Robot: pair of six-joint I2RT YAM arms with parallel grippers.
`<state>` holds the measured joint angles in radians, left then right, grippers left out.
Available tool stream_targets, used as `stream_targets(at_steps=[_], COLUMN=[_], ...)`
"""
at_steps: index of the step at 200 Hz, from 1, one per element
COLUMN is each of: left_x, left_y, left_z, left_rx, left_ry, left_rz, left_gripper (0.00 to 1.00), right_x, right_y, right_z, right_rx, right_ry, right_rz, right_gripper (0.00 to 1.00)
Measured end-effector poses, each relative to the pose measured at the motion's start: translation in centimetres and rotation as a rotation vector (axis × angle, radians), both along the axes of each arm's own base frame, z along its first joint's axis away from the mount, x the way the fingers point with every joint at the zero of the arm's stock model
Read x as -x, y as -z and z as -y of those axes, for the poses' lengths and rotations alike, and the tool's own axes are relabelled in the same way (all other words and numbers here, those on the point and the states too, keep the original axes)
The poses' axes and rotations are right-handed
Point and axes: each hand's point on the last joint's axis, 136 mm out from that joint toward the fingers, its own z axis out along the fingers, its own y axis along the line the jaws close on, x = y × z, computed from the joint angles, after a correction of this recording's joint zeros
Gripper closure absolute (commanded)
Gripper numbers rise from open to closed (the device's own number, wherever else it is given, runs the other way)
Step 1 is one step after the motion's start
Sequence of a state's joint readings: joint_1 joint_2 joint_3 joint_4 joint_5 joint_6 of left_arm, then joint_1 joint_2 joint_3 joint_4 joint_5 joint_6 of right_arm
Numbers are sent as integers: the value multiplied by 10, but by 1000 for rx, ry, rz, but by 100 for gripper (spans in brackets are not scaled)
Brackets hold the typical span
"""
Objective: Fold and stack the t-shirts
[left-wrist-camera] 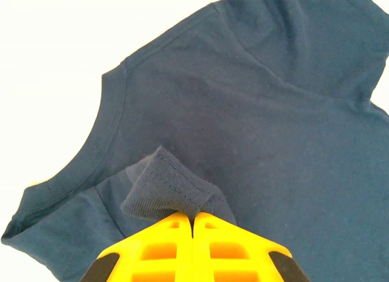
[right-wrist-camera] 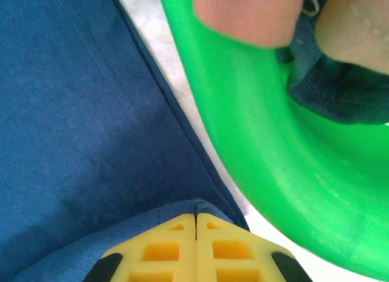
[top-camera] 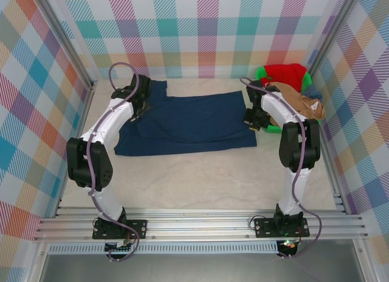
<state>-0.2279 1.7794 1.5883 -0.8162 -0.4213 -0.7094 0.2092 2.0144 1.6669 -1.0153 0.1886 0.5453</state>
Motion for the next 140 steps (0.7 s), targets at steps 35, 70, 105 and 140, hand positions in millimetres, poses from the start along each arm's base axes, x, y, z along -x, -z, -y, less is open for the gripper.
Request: stream_targets(at_steps=[35,70,105,140], left_x=[5,8,9,9], left_y=[1,2,2,2], left_z=[-12,-22,-24,-26], left_rx=[-23,-41,-48,-57], left_ry=[-28,-49,-54,-59], left_rz=[-21,-34,-37,-37], left_gripper=[100,100,100,100], right_x=[-5,-9,-11,-18], right_y=[-3,-2,0,0], right_z=[1,0,0,-1], right_rx=[7,10,13,11], right_ry=[1,2,2,3], right_rz=[10,12,0,8], right_gripper=[100,100,100,100])
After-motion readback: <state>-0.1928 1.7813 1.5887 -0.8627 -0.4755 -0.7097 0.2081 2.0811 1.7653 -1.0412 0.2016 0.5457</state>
